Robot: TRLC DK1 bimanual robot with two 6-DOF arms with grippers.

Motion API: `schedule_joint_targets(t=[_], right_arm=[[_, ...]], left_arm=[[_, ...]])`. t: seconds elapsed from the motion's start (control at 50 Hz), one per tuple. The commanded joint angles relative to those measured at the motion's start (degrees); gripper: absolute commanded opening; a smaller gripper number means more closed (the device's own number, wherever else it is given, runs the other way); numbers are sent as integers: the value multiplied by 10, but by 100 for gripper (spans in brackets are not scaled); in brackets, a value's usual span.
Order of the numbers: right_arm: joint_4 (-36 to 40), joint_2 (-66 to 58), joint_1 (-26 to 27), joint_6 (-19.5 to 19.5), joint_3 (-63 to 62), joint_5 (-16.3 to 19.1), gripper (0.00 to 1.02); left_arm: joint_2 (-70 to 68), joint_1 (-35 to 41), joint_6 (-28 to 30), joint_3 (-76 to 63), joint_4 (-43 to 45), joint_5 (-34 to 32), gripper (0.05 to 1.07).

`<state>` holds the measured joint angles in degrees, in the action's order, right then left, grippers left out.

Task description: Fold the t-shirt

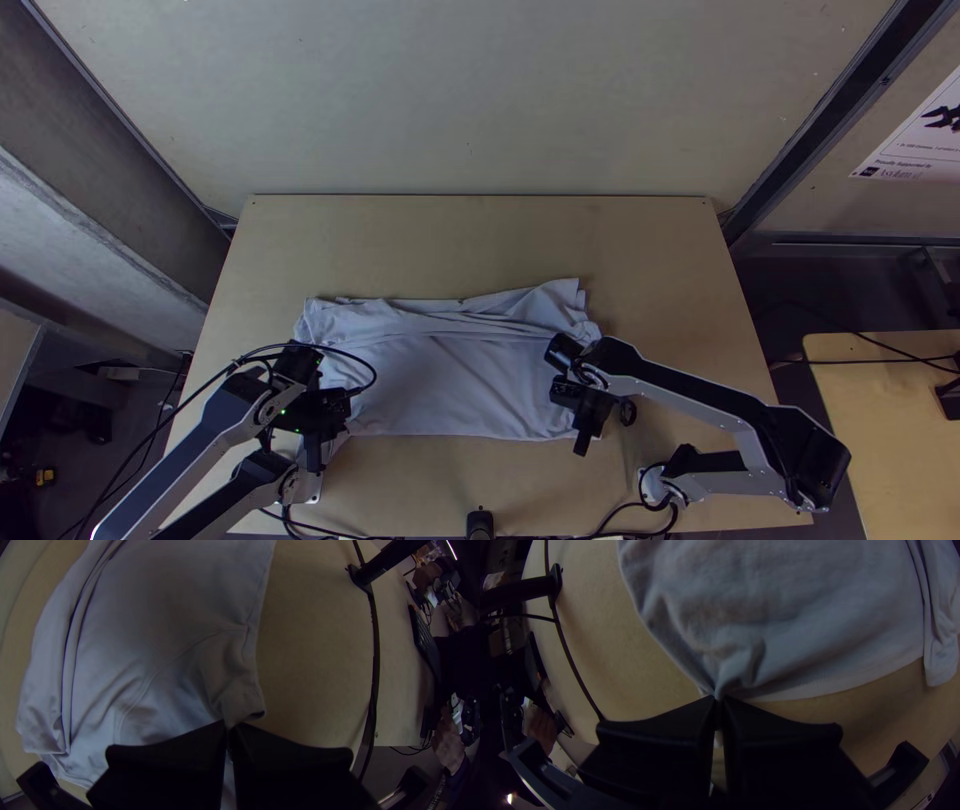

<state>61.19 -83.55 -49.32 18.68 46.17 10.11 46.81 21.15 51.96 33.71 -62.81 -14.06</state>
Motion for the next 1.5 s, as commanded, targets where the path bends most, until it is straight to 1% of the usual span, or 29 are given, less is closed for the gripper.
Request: schedule_joint_targets(t=[0.0, 0.18, 0.4, 0.64, 0.94, 1.1, 1.34, 1.48], right_arm=[[23, 22, 5, 7, 6, 4, 2], [48, 39, 10, 13, 18, 5, 2], [69, 46, 34, 23, 55, 18, 2], [73, 36, 67, 43, 100, 17, 2], [73, -2, 116, 65, 173, 17, 2], [73, -37, 142, 79, 201, 17, 2], [73, -77, 167, 86, 235, 17, 2], [73, -92, 195, 93, 250, 17, 2]], left_arm=[[-6, -14, 26, 27, -1, 3, 8], [9, -31, 43, 68, -12, -9, 8], [51, -55, 62, 128, -26, -23, 8], [101, -80, 129, 164, -24, -25, 8], [188, -127, 193, 233, -18, -27, 8], [232, -133, 206, 266, -13, -27, 8], [290, -143, 230, 316, -5, -30, 8], [331, -145, 241, 350, -1, -31, 8]])
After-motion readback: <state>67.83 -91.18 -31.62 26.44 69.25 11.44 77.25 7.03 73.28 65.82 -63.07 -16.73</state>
